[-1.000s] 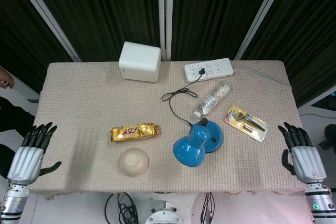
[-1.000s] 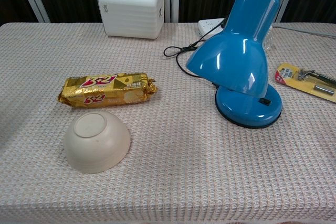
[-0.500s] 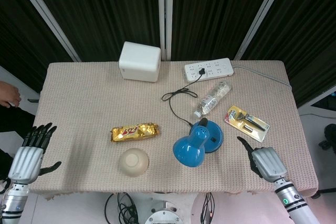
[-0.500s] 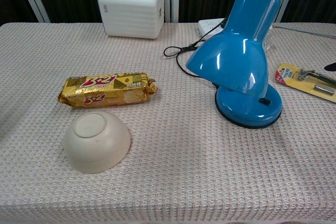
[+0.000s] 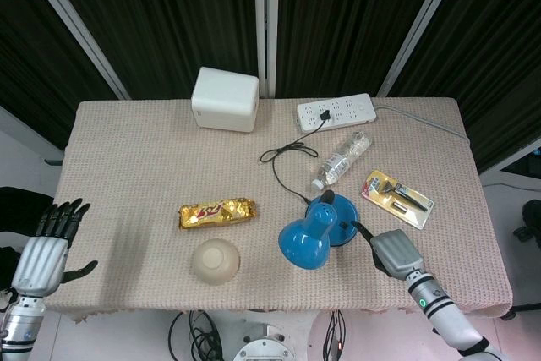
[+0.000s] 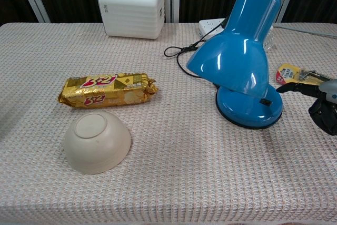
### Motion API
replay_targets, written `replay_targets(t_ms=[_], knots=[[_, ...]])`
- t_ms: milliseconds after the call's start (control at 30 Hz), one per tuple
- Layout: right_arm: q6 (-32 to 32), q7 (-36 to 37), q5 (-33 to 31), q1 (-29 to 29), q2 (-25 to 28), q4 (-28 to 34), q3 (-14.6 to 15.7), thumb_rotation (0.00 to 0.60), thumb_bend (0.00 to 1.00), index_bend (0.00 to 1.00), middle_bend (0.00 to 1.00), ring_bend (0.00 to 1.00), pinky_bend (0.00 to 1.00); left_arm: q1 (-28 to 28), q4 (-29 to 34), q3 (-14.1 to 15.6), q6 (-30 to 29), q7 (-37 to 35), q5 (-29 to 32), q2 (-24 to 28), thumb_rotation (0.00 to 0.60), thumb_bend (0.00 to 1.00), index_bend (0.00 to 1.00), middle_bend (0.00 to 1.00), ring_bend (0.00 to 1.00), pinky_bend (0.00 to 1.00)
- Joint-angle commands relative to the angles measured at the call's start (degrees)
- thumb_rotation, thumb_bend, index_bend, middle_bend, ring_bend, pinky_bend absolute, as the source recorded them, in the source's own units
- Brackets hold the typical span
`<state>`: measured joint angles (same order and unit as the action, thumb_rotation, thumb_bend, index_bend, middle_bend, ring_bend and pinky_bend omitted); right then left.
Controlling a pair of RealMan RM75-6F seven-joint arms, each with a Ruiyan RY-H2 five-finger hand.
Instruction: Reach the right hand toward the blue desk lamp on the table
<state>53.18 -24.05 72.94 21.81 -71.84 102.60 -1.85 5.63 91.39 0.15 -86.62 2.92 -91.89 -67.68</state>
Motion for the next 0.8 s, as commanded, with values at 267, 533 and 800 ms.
replay_targets(t_ms=[267,533,800], knots=[[-2.49,-1.96,-4.86,3.25,-2.37,-0.8,0.34,0.6,0.98,0.0,0.81,0.7,0.7,0.0,-0.42,0.08,0.04,-0.5,0.01,-0.02,0.6,0.07,0.0,0.0,0.0,0.0],[-1.0,-2.22,-5.43,3.52,-2.6,-0.66,1.6,0.6,0.98,0.0,0.81,0.7,0.7,-0.22,-0.59,0.08,-0.5,-0.89,-0.12,0.1,0.6,0.07,0.0,0.0,0.0,0.0],[-0.85,-2.07,-6.43,3.86,-2.2,-0.83,2.87,0.6,0.98,0.0,0.81,0.7,0.7,-0.11,-0.85,0.04,-0.34,-1.07,-0.08,0.0,0.6,0.07,0.0,0.0,0.0,0.0]])
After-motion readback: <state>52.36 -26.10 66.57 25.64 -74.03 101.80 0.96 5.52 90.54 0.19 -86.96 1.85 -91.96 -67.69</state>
